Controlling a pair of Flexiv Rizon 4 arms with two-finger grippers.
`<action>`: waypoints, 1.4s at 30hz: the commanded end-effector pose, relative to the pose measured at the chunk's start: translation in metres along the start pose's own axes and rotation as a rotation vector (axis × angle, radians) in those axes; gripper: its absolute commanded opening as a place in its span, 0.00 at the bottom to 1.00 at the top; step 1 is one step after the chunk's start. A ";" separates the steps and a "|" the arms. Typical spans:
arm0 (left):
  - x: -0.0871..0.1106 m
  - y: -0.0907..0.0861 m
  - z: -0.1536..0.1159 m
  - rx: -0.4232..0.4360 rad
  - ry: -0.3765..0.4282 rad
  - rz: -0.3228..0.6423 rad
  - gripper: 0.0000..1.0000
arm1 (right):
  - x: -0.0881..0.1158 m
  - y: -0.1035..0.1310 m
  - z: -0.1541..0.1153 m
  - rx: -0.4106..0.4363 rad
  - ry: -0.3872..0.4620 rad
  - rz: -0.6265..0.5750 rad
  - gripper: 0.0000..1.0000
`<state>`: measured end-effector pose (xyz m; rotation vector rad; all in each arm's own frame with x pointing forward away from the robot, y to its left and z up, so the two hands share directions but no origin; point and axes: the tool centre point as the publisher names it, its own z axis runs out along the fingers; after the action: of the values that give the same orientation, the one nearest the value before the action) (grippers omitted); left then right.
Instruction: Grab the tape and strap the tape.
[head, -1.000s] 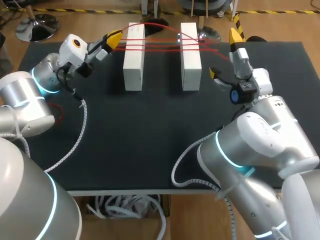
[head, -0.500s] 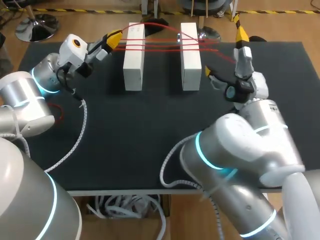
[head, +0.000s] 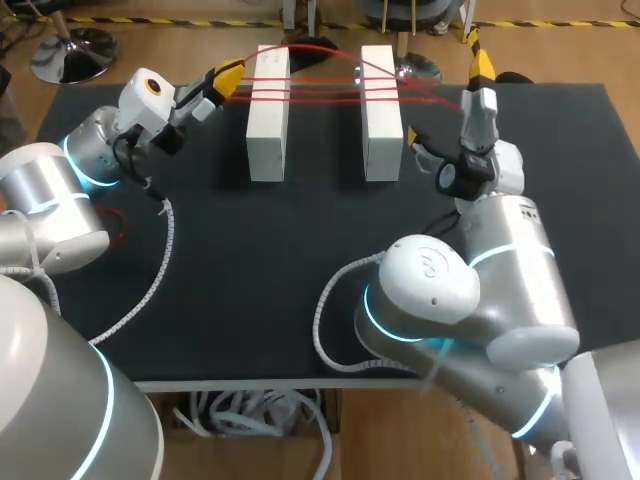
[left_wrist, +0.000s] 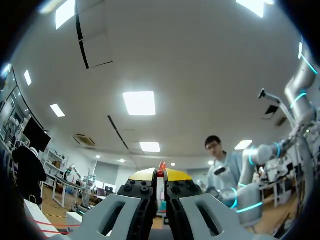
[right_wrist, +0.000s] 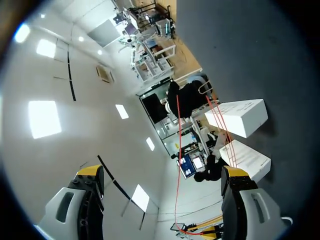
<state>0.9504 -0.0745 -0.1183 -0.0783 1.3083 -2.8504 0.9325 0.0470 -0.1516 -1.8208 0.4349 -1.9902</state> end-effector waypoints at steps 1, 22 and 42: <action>0.000 0.000 0.000 0.002 0.001 0.000 0.00 | 0.008 -0.004 0.004 -0.048 -0.039 0.007 1.00; 0.000 0.000 0.000 0.002 0.001 0.000 0.00 | 0.011 0.015 0.017 -0.090 -0.064 0.006 1.00; 0.000 0.000 0.000 0.002 0.001 0.000 0.00 | 0.021 0.013 0.019 -0.089 -0.047 0.034 0.84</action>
<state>0.9504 -0.0745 -0.1183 -0.0782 1.3082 -2.8505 0.9530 0.0257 -0.1407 -1.8874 0.5398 -1.9344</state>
